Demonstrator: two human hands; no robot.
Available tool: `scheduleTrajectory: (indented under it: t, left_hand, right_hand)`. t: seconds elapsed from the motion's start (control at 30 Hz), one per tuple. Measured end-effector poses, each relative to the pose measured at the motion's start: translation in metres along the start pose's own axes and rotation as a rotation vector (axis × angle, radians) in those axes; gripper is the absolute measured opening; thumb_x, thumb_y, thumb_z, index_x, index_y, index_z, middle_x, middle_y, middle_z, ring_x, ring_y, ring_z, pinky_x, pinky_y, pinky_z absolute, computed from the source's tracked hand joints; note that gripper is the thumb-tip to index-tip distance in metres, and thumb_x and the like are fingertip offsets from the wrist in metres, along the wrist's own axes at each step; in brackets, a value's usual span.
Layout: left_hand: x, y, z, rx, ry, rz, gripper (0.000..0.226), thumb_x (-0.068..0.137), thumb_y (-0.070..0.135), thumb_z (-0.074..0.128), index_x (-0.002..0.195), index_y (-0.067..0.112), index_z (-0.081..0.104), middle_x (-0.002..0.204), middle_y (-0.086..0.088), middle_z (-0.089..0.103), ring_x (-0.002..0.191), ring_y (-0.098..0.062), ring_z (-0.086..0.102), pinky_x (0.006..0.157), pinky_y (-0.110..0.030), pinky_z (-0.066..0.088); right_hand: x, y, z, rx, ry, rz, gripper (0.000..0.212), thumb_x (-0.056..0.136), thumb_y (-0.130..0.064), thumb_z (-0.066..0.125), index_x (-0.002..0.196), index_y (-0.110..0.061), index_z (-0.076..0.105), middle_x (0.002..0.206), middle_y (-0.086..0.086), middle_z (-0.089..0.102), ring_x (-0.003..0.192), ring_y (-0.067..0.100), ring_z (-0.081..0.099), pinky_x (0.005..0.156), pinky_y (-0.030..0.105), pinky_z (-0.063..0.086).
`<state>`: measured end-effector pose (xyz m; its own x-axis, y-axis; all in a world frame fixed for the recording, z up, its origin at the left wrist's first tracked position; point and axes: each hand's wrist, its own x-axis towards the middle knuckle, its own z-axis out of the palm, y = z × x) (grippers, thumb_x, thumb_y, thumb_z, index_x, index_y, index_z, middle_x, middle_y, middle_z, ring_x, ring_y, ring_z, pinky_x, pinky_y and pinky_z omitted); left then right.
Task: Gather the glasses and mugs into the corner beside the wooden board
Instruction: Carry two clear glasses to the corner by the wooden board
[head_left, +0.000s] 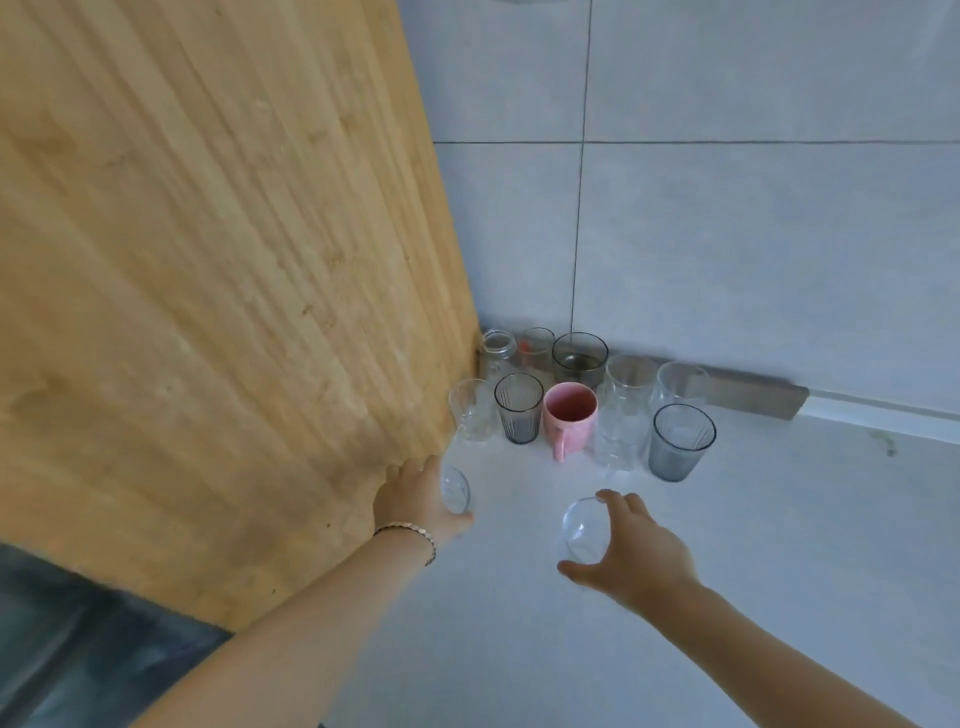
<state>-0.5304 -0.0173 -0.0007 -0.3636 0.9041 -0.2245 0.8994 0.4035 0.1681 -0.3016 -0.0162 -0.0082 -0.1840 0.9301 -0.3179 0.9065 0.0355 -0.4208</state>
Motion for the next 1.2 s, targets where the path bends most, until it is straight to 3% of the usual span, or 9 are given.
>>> scheduleTrajectory:
  t: [0.27, 0.4, 0.53, 0.73, 0.9, 1.03, 1.2]
  left_hand:
    - [0.088, -0.006, 0.023, 0.243, -0.075, 0.209, 0.075, 0.071, 0.056, 0.065, 0.131, 0.018, 0.040, 0.125, -0.003, 0.056, 0.117, -0.028, 0.042, 0.092, -0.032, 0.041]
    - [0.109, -0.005, 0.032, 0.229, -0.045, 0.239, 0.068, 0.072, 0.056, 0.063, 0.123, 0.015, 0.047, 0.119, -0.004, 0.055, 0.114, -0.027, 0.040, 0.092, -0.031, 0.040]
    - [0.110, -0.005, 0.041, 0.295, 0.038, 0.290, 0.071, 0.075, 0.059, 0.058, 0.122, 0.007, 0.047, 0.120, -0.007, 0.049, 0.113, -0.026, 0.040, 0.094, -0.028, 0.036]
    - [0.113, -0.012, 0.039, 0.287, 0.013, 0.309, 0.073, 0.075, 0.057, 0.062, 0.125, 0.006, 0.044, 0.123, -0.007, 0.046, 0.116, -0.023, 0.040, 0.097, -0.026, 0.038]
    - [0.118, -0.016, 0.040, 0.315, -0.008, 0.343, 0.074, 0.076, 0.050, 0.064, 0.129, 0.004, 0.040, 0.127, -0.008, 0.043, 0.118, -0.024, 0.037, 0.100, -0.024, 0.036]
    - [0.118, -0.016, 0.042, 0.320, 0.023, 0.337, 0.079, 0.075, 0.052, 0.065, 0.132, 0.004, 0.037, 0.128, -0.006, 0.043, 0.120, -0.023, 0.038, 0.100, -0.023, 0.037]
    - [0.117, -0.012, 0.041, 0.330, -0.009, 0.319, 0.081, 0.071, 0.051, 0.070, 0.132, 0.007, 0.038, 0.129, -0.005, 0.042, 0.121, -0.023, 0.037, 0.095, -0.023, 0.042]
  right_hand:
    - [0.050, -0.042, 0.038, 0.134, 0.032, 0.196, 0.091, 0.063, -0.060, 0.071, 0.138, -0.027, 0.031, 0.134, -0.009, 0.041, 0.108, 0.018, 0.061, 0.080, 0.026, 0.047]
    - [0.085, -0.070, 0.055, 0.171, 0.071, 0.257, 0.087, 0.066, -0.056, 0.072, 0.136, -0.024, 0.031, 0.134, -0.007, 0.040, 0.103, 0.021, 0.063, 0.077, 0.029, 0.048]
    - [0.112, -0.095, 0.070, 0.263, 0.103, 0.345, 0.086, 0.070, -0.050, 0.073, 0.136, -0.018, 0.028, 0.150, -0.005, 0.020, 0.100, 0.027, 0.065, 0.069, 0.029, 0.045]
    - [0.119, -0.105, 0.086, 0.611, 0.065, 0.403, 0.089, 0.071, -0.016, 0.077, 0.140, -0.015, 0.022, 0.135, 0.010, 0.028, 0.110, 0.030, 0.054, 0.089, 0.033, 0.048]
    - [0.120, -0.095, 0.086, 0.493, -0.005, 0.309, 0.069, 0.077, 0.001, 0.060, 0.137, -0.015, 0.029, 0.136, 0.008, 0.036, 0.117, 0.022, 0.046, 0.084, 0.023, 0.044]
    - [0.120, -0.091, 0.078, 0.536, 0.022, 0.296, 0.075, 0.072, -0.008, 0.070, 0.135, -0.019, 0.031, 0.136, 0.002, 0.037, 0.116, 0.022, 0.051, 0.087, 0.027, 0.044]
    - [0.124, -0.086, 0.069, 0.344, -0.030, 0.227, 0.090, 0.071, -0.026, 0.077, 0.142, -0.032, 0.022, 0.139, -0.002, 0.042, 0.121, 0.024, 0.052, 0.093, 0.036, 0.047]
